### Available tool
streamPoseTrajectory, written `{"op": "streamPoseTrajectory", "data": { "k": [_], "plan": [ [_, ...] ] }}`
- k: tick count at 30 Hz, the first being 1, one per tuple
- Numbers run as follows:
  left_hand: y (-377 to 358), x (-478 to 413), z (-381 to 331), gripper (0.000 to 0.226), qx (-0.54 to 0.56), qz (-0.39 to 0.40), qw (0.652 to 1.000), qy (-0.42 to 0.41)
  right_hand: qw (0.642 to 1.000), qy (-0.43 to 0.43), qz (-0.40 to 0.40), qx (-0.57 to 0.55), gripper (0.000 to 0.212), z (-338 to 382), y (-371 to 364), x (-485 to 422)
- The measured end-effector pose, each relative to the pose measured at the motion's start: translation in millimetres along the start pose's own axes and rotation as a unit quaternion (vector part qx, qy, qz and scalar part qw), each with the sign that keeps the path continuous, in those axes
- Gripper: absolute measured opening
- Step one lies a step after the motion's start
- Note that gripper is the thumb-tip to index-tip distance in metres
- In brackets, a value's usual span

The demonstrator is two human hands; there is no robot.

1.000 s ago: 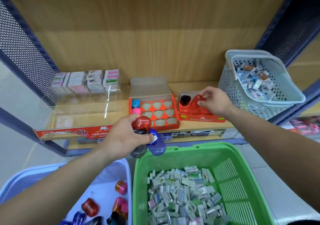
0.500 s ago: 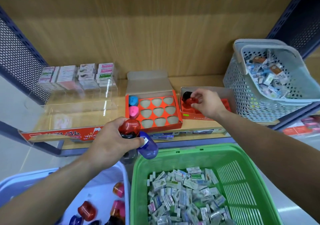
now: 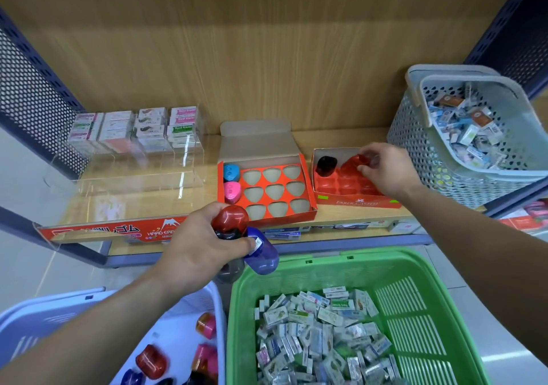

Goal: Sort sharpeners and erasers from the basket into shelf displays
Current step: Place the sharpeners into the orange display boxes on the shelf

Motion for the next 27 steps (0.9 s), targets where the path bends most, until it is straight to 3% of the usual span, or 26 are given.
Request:
{"op": "streamPoseTrajectory", "data": {
  "k": [8, 12, 15, 17, 21, 23, 27],
  "plan": [
    [-13.7, -5.0, -3.9, 0.029, 0.029, 0.007, 1.000, 0.007, 0.998, -0.006, 0.041, 0.038, 0.038, 13.8, -18.7, 1.7],
    [-12.9, -5.1, -7.2, 0.030, 0.055, 0.006, 0.998, 0.002, 0.997, -0.017, 0.040, 0.061, 0.054, 21.1, -7.2, 8.0],
    [-8.2, -5.6, -7.6, 0.028, 0.075, -0.001, 0.997, 0.002, 0.999, 0.030, 0.011, -0.024, 0.036, 51.5, 8.0, 33.8],
    [-4.1, -5.8, -7.7, 0.028, 0.088, -0.014, 0.996, 0.004, 0.984, 0.064, 0.101, -0.136, 0.014, 83.5, 12.3, 62.5],
    [1.3, -4.4, -11.9, 0.029, 0.117, -0.044, 0.992, -0.003, 0.886, 0.089, 0.371, -0.265, 0.017, 132.1, -2.5, 120.4],
    [3.2, -3.2, -12.5, 0.030, 0.130, -0.055, 0.990, -0.007, 0.856, 0.082, 0.416, -0.295, 0.024, 140.5, -12.8, 134.5],
    [7.6, 0.0, -7.8, 0.028, 0.130, -0.068, 0.989, -0.001, 0.842, 0.074, 0.454, -0.282, 0.046, 142.2, -13.7, 136.0]
  ]
}}
Point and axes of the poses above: each hand's wrist, its own x-axis away from the middle knuckle, its own y-axis out of the back of the hand, z = x × y, the point moved 1 cm from there along -x, towards the middle knuckle, and after that the axes turned 13 degrees about -y, right-handed, at the moved point
